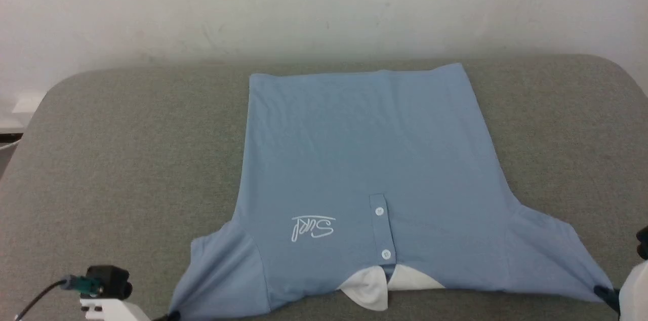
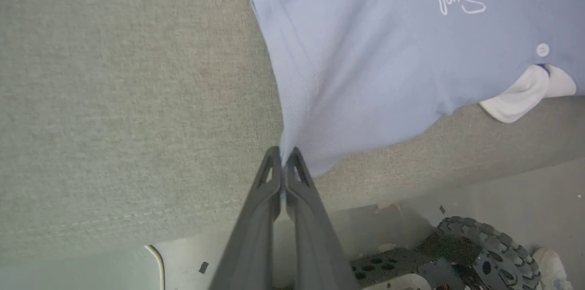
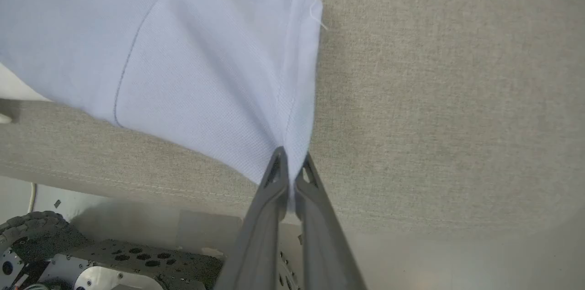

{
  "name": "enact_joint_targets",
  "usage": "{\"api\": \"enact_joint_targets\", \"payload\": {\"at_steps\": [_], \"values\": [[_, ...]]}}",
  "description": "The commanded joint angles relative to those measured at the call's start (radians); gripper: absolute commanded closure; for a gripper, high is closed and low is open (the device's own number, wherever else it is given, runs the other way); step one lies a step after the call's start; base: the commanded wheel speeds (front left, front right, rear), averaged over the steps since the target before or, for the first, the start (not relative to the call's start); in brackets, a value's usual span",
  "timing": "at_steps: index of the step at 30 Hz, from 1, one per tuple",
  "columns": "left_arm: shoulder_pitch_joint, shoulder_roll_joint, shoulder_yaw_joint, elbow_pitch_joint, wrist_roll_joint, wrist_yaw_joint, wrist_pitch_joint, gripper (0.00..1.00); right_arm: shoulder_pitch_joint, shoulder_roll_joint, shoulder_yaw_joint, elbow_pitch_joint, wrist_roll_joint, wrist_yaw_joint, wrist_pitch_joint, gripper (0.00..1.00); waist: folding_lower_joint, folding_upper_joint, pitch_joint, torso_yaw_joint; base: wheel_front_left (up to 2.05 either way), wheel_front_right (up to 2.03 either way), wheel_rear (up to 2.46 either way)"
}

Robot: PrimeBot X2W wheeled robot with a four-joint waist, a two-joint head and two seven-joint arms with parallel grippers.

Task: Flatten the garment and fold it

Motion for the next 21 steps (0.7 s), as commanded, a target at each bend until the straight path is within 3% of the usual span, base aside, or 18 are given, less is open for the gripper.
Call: {"api": "enact_joint_targets", "payload": {"at_steps": [1,6,11,12,13,14,21], "values": [[0.041,-0.001,-0.001,-0.034,-0.02,0.026,0.022,1.0,0.04,0.0,-0.027,-0.026,0.001,-0.002,0.036,1.0,0.0003,0.0,-0.006,0.009,0.0,0.0,0.0],[0.113,-0.051,0.007,-0.098,-0.07,0.098,0.038,1.0,0.128,0.031,-0.089,-0.092,-0.052,-0.002,0.12,1.0,0.0003,0.0,0.009,0.014,0.0,0.0,0.0],[0.11,-0.099,0.006,-0.122,-0.087,0.106,0.01,1.0,0.137,0.059,-0.128,-0.12,-0.095,-0.002,0.125,1.0,0.0003,0.0,0.04,0.024,0.0,0.0,0.0],[0.103,-0.103,0.006,-0.127,-0.081,0.105,0.0,1.0,0.128,0.064,-0.139,-0.127,-0.102,-0.002,0.116,0.93,0.0003,0.0,0.049,0.028,0.0,0.0,0.0],[0.095,-0.105,0.004,-0.131,-0.07,0.105,-0.01,1.0,0.119,0.069,-0.144,-0.134,-0.105,-0.002,0.111,0.09,0.0003,0.0,0.058,0.031,0.0,0.0,0.0],[0.086,-0.103,0.0,-0.137,-0.054,0.106,-0.019,1.0,0.111,0.072,-0.144,-0.144,-0.102,-0.002,0.11,0.0,0.0003,0.0,0.068,0.036,0.0,0.0,0.0],[0.032,-0.114,-0.021,-0.221,0.029,0.126,-0.067,1.0,0.001,0.04,-0.164,-0.218,-0.096,-0.002,0.062,0.0,0.0003,0.0,0.166,0.105,0.0,0.0,0.0]]}}
